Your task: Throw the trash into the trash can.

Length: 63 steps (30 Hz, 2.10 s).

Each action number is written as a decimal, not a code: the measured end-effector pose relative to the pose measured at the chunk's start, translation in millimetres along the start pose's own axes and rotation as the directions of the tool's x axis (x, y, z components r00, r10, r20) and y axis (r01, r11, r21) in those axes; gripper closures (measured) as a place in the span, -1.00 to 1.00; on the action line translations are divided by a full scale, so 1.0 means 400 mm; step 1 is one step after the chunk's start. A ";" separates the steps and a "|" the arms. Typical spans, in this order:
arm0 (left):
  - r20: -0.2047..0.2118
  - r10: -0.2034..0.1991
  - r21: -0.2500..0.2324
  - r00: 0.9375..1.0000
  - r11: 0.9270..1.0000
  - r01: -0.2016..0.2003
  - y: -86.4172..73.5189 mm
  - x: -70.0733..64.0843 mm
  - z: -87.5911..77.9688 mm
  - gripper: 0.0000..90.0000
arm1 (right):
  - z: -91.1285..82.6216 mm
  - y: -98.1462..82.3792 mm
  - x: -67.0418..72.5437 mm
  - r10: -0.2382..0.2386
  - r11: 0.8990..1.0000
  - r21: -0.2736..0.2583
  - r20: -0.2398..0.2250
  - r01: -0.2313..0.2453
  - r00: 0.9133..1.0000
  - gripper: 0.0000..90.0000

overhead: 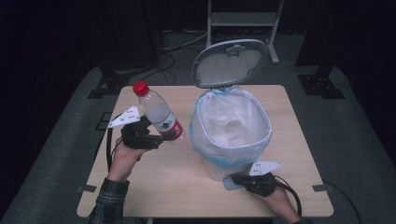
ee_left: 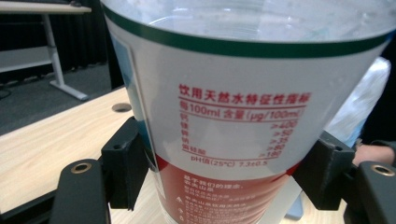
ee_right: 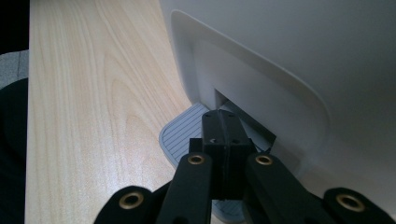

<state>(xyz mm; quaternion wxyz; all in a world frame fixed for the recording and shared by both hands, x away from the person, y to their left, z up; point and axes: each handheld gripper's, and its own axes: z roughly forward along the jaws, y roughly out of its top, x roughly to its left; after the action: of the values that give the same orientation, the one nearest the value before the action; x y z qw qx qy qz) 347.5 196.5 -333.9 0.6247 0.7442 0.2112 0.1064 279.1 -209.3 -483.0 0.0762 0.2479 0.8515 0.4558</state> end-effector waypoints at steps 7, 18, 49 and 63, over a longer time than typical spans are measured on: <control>0.027 -0.003 -0.029 1.000 1.000 0.003 0.031 -0.012 -0.016 -0.38 | 0.000 0.000 -0.001 -0.001 1.000 0.001 0.000 0.001 1.000 1.00; 0.065 0.005 -0.086 0.998 0.996 0.000 0.097 -0.026 -0.028 -0.38 | 0.000 0.000 -0.001 0.001 1.000 0.001 -0.001 -0.001 1.000 1.00; 0.170 0.048 -0.156 0.984 0.987 -0.021 0.210 -0.074 0.087 -0.37 | 0.001 0.000 -0.002 0.002 1.000 -0.001 -0.003 -0.002 1.000 1.00; 0.210 0.049 -0.151 0.976 0.988 -0.017 0.203 -0.085 0.167 -0.38 | 0.001 0.000 -0.003 0.005 1.000 -0.001 -0.005 -0.005 1.000 1.00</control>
<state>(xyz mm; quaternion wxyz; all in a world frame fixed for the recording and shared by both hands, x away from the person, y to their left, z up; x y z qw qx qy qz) 360.1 111.4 -264.3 0.6955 0.7062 0.1220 0.0519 280.2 -209.7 -483.3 0.0731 0.2487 0.8507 0.4572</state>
